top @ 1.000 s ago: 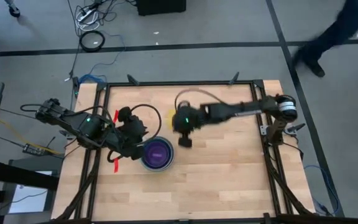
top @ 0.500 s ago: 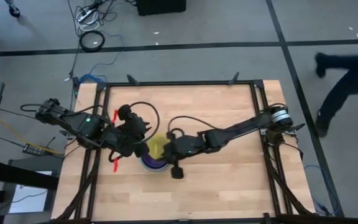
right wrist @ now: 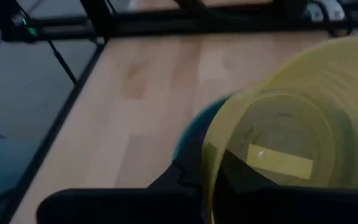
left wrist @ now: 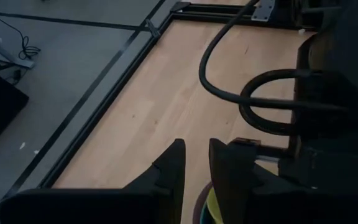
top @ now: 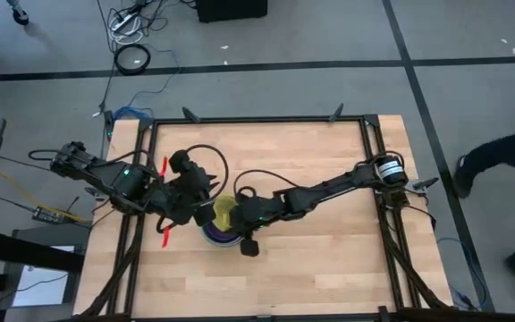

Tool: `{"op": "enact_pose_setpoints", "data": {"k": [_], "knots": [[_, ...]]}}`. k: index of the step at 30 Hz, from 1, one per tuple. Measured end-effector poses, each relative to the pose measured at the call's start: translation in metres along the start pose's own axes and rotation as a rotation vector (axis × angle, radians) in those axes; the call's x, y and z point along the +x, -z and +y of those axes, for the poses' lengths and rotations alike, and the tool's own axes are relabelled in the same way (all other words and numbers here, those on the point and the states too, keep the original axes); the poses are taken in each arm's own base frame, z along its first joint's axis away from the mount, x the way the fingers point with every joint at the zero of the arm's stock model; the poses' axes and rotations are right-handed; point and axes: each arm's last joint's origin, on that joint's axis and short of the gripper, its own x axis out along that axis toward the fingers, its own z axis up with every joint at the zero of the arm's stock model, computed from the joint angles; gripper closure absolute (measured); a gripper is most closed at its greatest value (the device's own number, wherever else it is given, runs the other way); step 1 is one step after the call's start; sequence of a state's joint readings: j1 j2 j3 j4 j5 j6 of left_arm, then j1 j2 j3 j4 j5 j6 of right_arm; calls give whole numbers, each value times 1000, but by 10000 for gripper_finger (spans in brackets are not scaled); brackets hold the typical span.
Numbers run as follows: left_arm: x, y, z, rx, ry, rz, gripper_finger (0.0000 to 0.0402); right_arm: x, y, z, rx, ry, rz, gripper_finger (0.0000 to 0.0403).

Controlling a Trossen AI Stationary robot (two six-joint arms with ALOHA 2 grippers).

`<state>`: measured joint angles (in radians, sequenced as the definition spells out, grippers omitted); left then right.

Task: Nest bowls inside each other
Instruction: Stack the yellow bowl on top of the purple bowl, then return to Home Position

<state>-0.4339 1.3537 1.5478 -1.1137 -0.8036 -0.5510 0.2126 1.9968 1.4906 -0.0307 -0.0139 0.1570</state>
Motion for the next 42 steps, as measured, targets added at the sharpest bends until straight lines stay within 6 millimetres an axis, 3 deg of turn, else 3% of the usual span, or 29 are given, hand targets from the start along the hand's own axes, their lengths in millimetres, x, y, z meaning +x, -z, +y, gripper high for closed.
{"op": "enact_pose_setpoints", "data": {"k": [14,21,26,31,34,37,42], "knots": [[0,0,0,0,-1,0,321,0,12,3,27,28,103,291],[0,1,1,9,-6,8,321,-1,7,6,25,21,93,283],[-9,3,3,18,15,1,321,-19,-9,9,36,10,42,284],[-16,4,2,22,47,-14,321,-51,-28,32,-90,-48,-19,283],[-20,4,-2,46,54,-43,321,-82,-42,50,-211,-93,-75,284],[-31,0,2,21,-55,-177,321,-125,-63,57,-254,-165,-169,284],[-74,-10,43,-63,-95,-376,321,-224,-88,44,-298,-158,-299,285]]}}
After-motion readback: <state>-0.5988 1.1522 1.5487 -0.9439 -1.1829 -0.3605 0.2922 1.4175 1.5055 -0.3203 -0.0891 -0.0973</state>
